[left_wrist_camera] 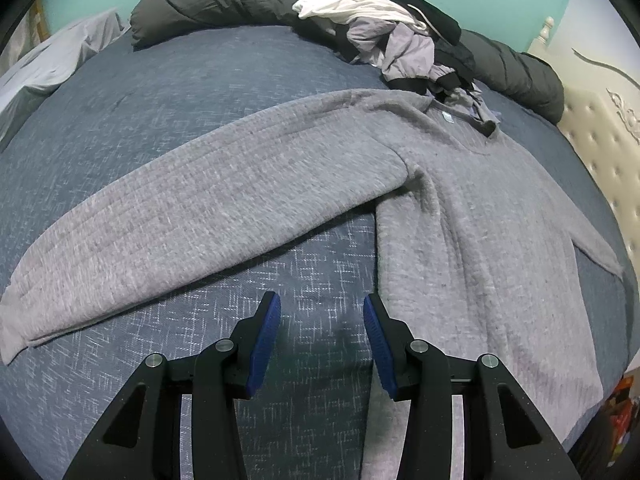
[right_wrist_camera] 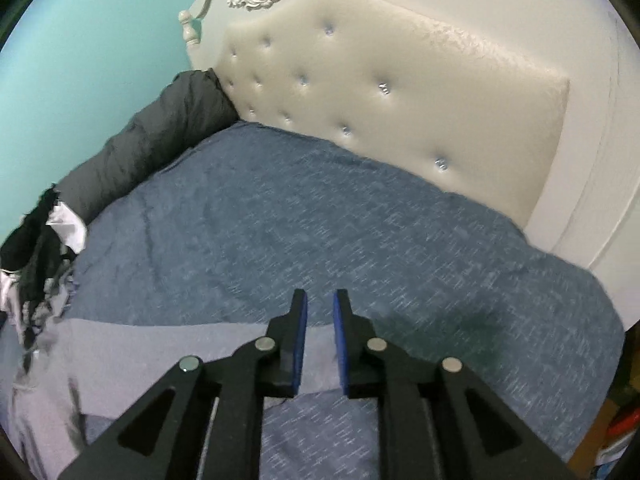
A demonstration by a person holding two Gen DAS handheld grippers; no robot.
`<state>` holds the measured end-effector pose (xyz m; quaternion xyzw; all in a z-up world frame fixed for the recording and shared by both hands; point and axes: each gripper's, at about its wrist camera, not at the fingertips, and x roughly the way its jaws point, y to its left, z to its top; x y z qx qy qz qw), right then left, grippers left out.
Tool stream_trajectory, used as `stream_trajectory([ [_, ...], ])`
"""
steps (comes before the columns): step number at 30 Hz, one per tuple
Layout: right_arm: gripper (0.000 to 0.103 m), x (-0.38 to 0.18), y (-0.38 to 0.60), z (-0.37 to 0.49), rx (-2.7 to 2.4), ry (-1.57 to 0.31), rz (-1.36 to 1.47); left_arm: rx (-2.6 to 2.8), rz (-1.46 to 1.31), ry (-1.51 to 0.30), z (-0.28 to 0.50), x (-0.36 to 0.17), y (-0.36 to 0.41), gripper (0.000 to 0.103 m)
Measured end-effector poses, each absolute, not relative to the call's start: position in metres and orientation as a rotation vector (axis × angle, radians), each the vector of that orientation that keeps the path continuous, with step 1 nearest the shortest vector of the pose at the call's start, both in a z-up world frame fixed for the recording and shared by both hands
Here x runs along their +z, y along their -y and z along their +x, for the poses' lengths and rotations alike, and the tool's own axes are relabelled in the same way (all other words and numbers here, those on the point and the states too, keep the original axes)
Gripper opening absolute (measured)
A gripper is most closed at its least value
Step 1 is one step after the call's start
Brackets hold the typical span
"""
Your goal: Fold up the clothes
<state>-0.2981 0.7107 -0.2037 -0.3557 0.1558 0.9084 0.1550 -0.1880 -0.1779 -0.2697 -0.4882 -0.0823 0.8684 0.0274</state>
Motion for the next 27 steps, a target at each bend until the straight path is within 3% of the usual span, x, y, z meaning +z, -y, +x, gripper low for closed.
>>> stream_trajectory([
  [3, 0.019, -0.205, -0.695, -0.292, 2.671, -0.458, -1.071, 2.672, -1.505, 0.274, -0.186, -0.268, 0.179, 0.047],
  [7, 0.044, -0.222, -0.654, -0.279, 2.763, -0.612, -1.225, 2.630, -1.515, 0.306, -0.179, -0.266, 0.178, 0.047],
  [16, 0.047, -0.253, -0.498, -0.240, 2.965, -0.616, -1.754, 2.479, -1.596, 0.313, -0.148, -0.269, 0.166, 0.047],
  [27, 0.056, -0.293, -0.380, -0.189, 2.854, -0.174, -2.335, 2.353, -1.656, 0.315, -0.102, -0.284, 0.151, 0.048],
])
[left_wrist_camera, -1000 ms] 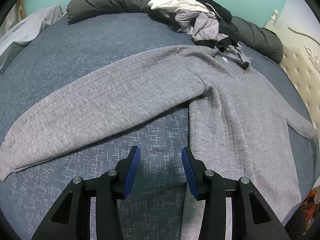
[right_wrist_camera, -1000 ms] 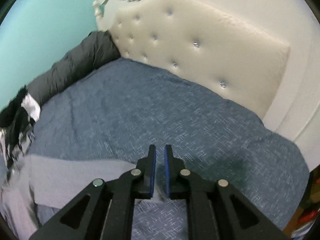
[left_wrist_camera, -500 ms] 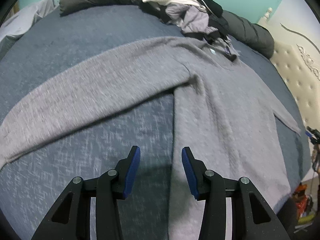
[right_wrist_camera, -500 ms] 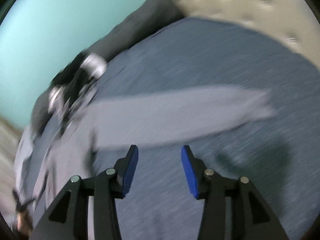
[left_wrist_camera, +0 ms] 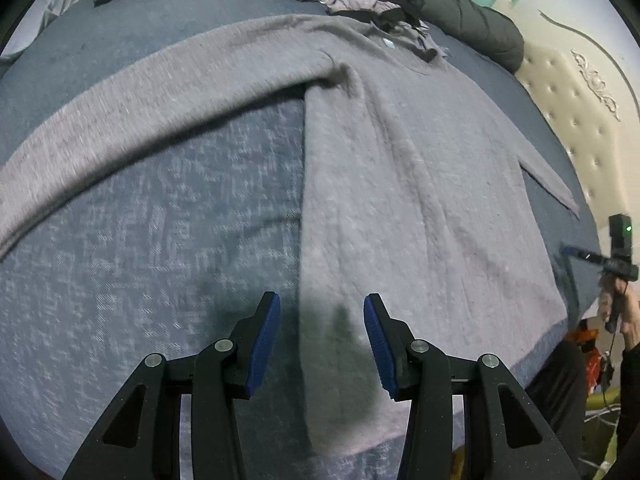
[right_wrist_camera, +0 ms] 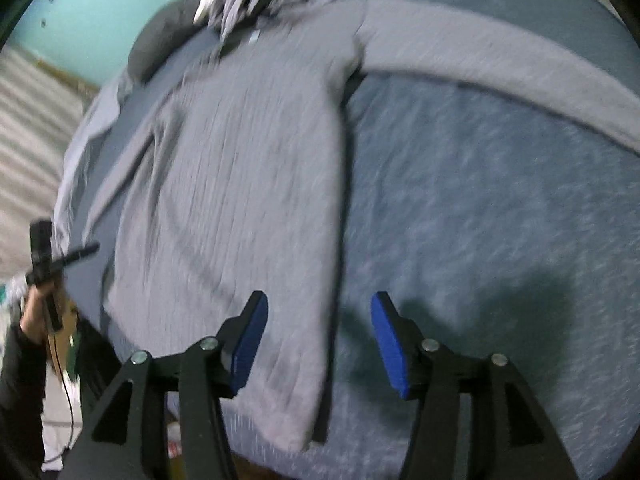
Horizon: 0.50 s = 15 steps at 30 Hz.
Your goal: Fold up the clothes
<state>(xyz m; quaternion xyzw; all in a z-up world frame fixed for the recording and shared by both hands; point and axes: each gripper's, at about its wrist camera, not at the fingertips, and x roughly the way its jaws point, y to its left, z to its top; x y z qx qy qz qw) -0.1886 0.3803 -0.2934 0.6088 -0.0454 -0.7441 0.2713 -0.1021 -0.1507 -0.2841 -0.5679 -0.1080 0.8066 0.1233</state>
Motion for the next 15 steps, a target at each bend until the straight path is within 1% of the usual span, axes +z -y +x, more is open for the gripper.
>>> stream_trajectory([
  [1, 0.057, -0.298, -0.375, -0.183, -1.989, 0.102, 1.661, 2.344, -1.665, 0.317, -0.100, -0.287, 0.149, 0.050],
  [3, 0.058, -0.309, -0.368, -0.174, -1.955, 0.092, 1.710, 2.324, -1.688, 0.318, -0.096, -0.293, 0.145, 0.063],
  [8, 0.058, -0.323, -0.359, -0.160, -1.910, 0.041, 1.770, 2.289, -1.720, 0.331, -0.085, -0.306, 0.142, 0.063],
  [15, 0.058, -0.328, -0.358, -0.156, -1.890, 0.072, 1.794, 2.243, -1.771, 0.357, -0.075, -0.326, 0.143, 0.063],
])
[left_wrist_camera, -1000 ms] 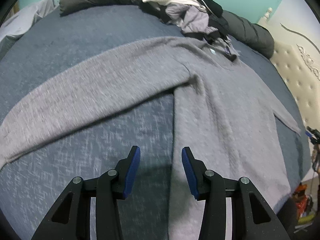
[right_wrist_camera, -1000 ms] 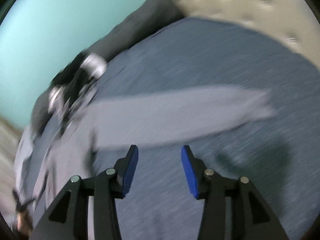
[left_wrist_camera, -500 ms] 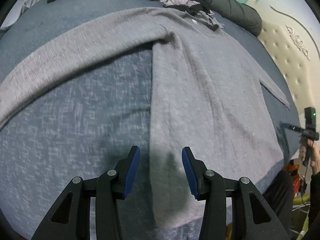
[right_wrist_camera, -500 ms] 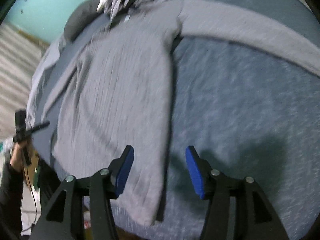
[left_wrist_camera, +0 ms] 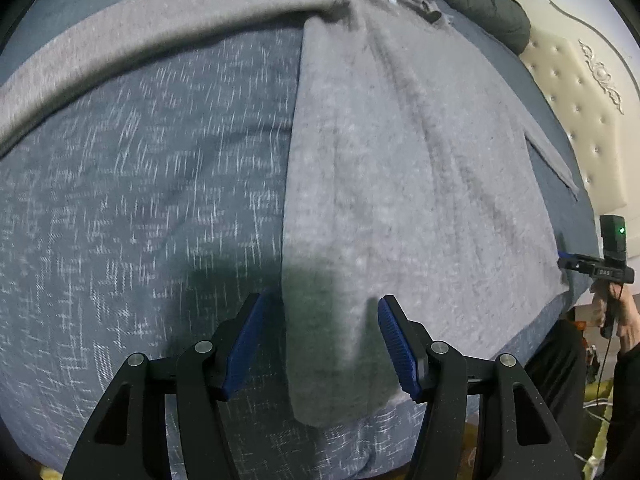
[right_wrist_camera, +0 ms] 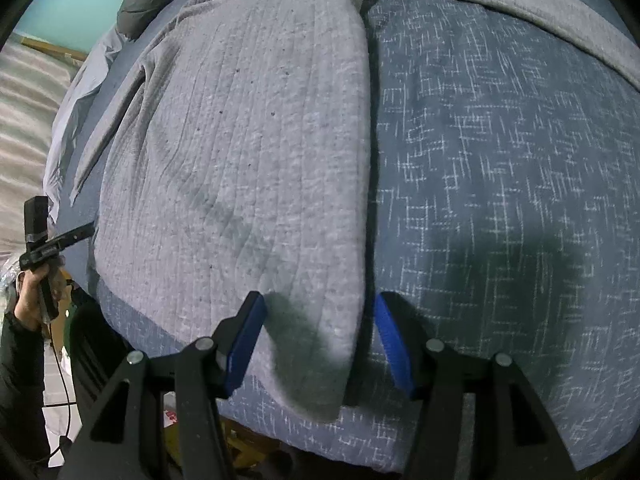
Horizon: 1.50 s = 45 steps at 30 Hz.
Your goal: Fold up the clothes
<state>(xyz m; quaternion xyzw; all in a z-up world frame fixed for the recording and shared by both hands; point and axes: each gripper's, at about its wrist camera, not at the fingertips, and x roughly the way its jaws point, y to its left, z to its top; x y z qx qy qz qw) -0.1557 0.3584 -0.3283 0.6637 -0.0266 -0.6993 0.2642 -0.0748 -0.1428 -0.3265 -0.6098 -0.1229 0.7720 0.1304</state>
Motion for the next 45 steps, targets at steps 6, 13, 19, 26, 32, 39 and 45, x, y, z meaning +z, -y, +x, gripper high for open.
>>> stream_trajectory([
  [6, 0.058, -0.336, -0.355, -0.152, -1.878, 0.107, 1.787, 2.232, -1.762, 0.339, -0.069, -0.332, 0.136, 0.049],
  [13, 0.017, -0.333, -0.355, -0.146, -1.897, 0.104, 1.750, 2.219, -1.727, 0.304, -0.066, -0.328, 0.127, 0.005],
  [19, 0.006, -0.302, -0.355, -0.140, -1.932, 0.057, 1.661, 2.246, -1.659, 0.209, -0.057, -0.298, 0.121, 0.004],
  [26, 0.005, -0.242, -0.373, -0.133, -1.998, -0.007, 1.545, 2.225, -1.574, 0.174, -0.035, -0.261, 0.121, 0.003],
  [32, 0.005, -0.228, -0.392, -0.126, -2.030, -0.042, 1.533, 2.164, -1.573, 0.182, -0.022, -0.262, 0.114, 0.003],
  [39, 0.005, -0.263, -0.396, -0.119, -2.005, -0.035, 1.601, 2.127, -1.739, 0.195, -0.037, -0.311, 0.116, 0.013],
  [45, 0.006, -0.251, -0.417, -0.130, -2.066, 0.043, 1.563, 2.197, -1.699, 0.221, -0.057, -0.302, 0.136, 0.031],
])
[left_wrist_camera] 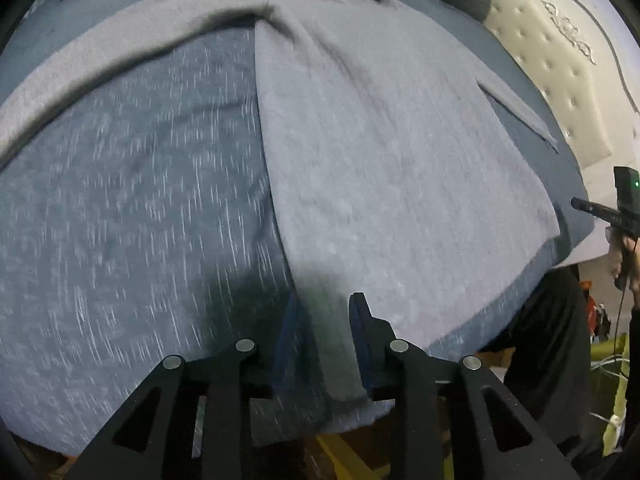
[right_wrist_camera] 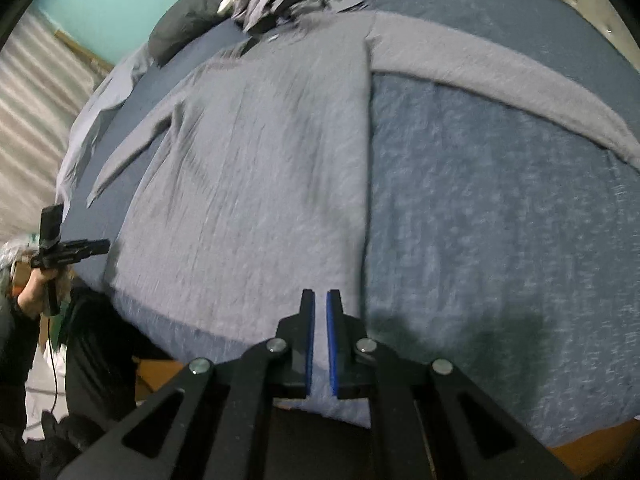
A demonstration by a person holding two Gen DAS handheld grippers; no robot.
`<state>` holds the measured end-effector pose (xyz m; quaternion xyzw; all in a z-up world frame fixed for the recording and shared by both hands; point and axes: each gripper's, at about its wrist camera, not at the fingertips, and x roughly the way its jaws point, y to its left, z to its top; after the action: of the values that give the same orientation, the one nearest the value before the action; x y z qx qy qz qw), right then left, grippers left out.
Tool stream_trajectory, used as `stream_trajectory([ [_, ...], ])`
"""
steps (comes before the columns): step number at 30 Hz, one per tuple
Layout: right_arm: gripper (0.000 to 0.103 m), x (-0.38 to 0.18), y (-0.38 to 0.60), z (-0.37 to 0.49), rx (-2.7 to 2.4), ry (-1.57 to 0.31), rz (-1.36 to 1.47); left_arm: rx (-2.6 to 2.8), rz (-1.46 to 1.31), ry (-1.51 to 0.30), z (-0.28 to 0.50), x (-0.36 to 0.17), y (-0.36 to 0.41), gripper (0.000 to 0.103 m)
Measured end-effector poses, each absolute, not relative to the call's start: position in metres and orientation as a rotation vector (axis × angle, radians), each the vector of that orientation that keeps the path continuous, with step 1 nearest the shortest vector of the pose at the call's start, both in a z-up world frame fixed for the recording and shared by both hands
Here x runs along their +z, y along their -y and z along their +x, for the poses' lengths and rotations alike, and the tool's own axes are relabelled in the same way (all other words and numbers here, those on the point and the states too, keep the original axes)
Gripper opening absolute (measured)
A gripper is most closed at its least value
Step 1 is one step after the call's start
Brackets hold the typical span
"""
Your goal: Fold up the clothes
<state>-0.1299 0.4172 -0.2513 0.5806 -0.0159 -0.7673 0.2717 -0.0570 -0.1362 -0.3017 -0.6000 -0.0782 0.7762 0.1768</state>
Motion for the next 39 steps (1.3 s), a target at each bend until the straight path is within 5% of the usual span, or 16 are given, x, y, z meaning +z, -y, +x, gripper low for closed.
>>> stream_trajectory([
  [9, 0.017, -0.259, -0.415, -0.169, -2.158, 0.136, 1.542, 2.293, -1.577, 0.336, -0.139, -0.298, 0.136, 0.032],
  [28, 0.017, -0.281, -0.414, -0.197, -2.174, 0.113, 1.463, 2.409, -1.611, 0.443, -0.297, -0.351, 0.109, 0.036],
  [32, 0.017, -0.283, -0.408, -0.198, -2.165, 0.106, 1.454, 2.416, -1.594, 0.418, -0.298, -0.349, 0.112, 0.003],
  [39, 0.017, -0.282, -0.403, -0.196, -2.158, 0.101, 1.454, 2.472, -1.499, 0.424, -0.303, -0.307, 0.144, 0.003],
])
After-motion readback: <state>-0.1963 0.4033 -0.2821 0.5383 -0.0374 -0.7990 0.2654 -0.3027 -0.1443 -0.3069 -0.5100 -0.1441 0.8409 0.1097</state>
